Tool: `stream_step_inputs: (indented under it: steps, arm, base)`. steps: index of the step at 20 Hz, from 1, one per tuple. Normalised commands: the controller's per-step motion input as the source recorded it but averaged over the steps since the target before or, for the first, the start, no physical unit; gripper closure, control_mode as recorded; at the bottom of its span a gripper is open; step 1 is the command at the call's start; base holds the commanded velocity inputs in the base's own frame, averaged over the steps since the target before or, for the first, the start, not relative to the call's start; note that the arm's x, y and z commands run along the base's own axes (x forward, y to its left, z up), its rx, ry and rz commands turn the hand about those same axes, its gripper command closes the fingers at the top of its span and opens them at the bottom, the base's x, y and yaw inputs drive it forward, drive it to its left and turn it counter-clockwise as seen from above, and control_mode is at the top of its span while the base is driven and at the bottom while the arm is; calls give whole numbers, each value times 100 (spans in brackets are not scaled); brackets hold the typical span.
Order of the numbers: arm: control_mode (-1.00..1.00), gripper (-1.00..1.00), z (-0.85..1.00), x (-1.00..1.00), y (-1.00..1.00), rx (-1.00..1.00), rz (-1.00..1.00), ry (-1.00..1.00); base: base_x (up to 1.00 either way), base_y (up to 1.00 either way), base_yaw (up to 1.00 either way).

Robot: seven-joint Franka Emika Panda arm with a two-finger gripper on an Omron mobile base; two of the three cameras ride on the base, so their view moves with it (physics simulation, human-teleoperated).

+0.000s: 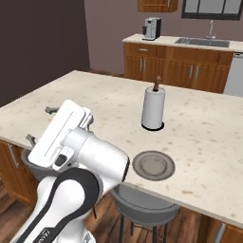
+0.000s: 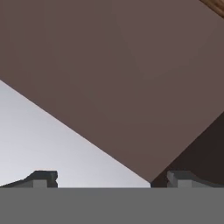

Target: Retrieve the wine glasses from the counter and place one next to each plate.

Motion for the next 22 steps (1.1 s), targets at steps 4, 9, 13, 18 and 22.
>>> stream_step_inputs:
  steps: [4,9,13,18,22]
  arm:
    - [100,-100,0,0,0,0,0,0]
    - [100,-100,0,0,0,0,0,0]
    - [100,-100,0,0,0,0,0,0]
    - [100,-100,0,0,0,0,0,0]
    - [100,-100,0,0,0,0,0,0]
  base:
    - [-97,-93,-34]
    - [-100,-96,-28]
    - [-38,-100,-17]
    - [-11,-100,-18]
    - [-1,-100,-18]
